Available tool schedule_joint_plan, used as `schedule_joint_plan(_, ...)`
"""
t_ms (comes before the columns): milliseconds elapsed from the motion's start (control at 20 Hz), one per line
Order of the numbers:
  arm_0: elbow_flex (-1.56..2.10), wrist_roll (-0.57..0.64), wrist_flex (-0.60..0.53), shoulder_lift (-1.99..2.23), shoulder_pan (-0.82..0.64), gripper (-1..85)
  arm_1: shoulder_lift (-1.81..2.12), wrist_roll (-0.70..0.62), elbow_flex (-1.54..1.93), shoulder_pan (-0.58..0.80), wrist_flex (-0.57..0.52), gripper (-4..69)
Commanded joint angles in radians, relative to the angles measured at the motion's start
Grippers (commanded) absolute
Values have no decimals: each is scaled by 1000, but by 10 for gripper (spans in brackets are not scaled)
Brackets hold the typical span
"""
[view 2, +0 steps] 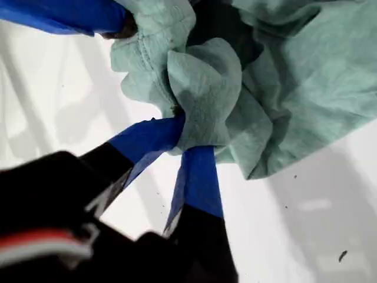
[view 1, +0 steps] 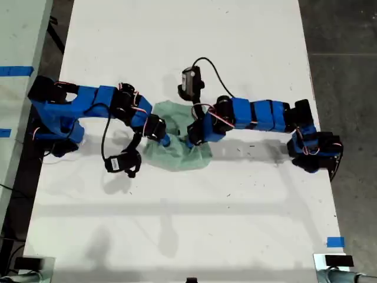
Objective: Fold tshirt
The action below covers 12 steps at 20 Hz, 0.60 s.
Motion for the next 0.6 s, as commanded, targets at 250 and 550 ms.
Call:
schedule_joint_plan(250, -23, 169, 11, 6, -258, 1, 109, -72, 21, 184, 44, -6)
schedule_joint_plan(550, -41, 222, 132, 81, -420, 270, 190, -107, 20, 334, 176, 412)
